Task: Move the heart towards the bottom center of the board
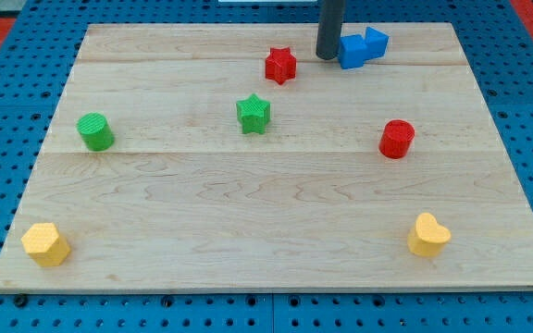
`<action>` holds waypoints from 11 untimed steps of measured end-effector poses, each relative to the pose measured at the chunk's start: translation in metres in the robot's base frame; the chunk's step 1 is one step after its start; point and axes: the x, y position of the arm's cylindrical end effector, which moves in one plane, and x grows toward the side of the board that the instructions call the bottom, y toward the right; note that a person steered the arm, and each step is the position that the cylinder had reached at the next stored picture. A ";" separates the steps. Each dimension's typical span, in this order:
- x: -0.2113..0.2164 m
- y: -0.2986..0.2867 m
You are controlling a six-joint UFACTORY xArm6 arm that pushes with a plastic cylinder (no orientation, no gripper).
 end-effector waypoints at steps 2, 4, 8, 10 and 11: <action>0.007 -0.010; 0.025 -0.010; 0.125 -0.024; 0.240 0.129; 0.280 0.197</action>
